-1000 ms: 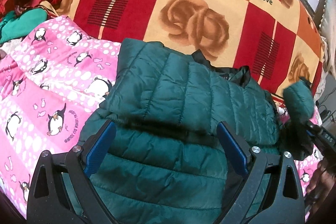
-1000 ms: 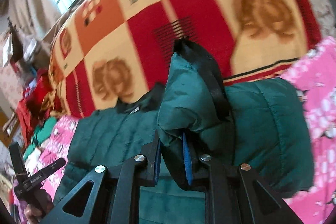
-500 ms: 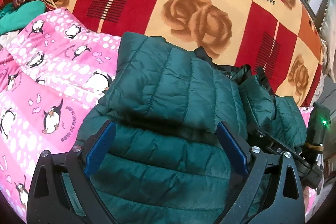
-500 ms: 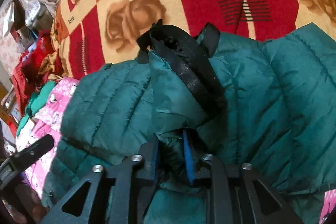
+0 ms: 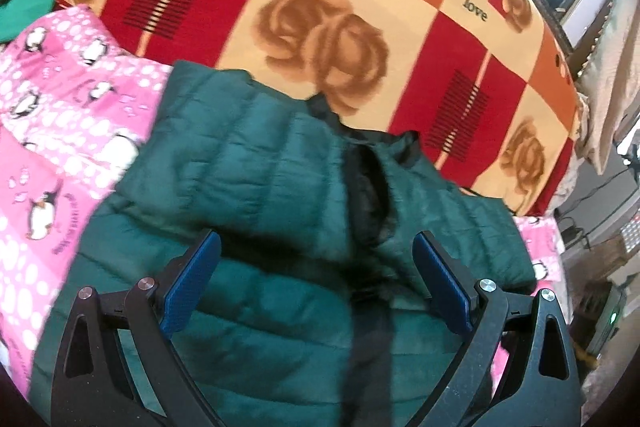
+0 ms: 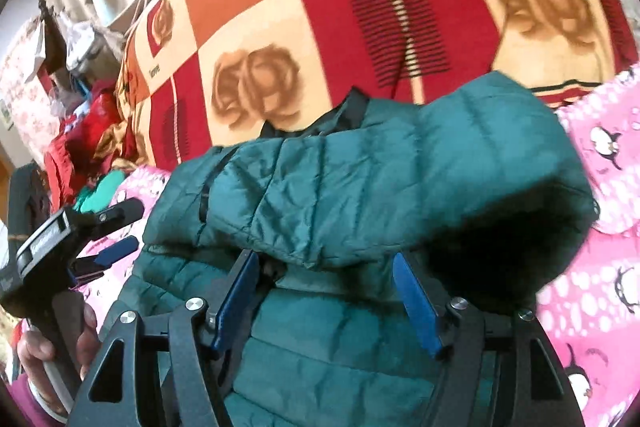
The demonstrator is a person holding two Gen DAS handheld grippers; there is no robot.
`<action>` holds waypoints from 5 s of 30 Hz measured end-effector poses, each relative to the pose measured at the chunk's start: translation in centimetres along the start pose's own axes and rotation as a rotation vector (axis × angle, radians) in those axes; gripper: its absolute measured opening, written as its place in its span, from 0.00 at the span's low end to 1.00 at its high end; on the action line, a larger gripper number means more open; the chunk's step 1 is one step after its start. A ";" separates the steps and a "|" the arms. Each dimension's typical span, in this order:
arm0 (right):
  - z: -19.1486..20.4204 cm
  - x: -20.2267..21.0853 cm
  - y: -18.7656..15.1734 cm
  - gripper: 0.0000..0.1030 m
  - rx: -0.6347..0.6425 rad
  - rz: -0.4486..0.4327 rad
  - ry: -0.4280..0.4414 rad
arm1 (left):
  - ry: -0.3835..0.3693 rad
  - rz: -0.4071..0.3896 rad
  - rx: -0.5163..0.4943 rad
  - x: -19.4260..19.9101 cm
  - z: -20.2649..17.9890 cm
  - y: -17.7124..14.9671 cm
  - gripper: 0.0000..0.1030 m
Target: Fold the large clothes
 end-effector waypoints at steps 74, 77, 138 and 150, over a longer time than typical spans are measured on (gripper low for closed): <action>-6.1 -5.4 7.0 0.66 0.003 0.067 -0.163 | 0.248 0.034 -0.162 -2.0 6.0 4.9 0.62; -4.0 -3.7 5.5 0.66 0.058 0.063 -0.135 | 0.248 -0.029 -0.166 -0.1 5.6 5.5 0.65; -3.4 -7.8 4.2 0.73 0.162 0.106 -0.313 | 0.391 0.020 -0.194 -6.2 5.8 2.5 0.84; -4.0 -9.0 2.8 0.74 0.153 0.130 -0.343 | 0.398 0.009 -0.204 -6.2 5.6 2.3 0.85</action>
Point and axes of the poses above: each gripper's, at about its wrist camera, not at the fingertips, and x roughly against the way its jaws point, z to its left, y to its top, the point moved 6 cm from there along -x, roughly the way its jaws point, and after that the axes turned 1 degree about -x, right-handed, at the moved point
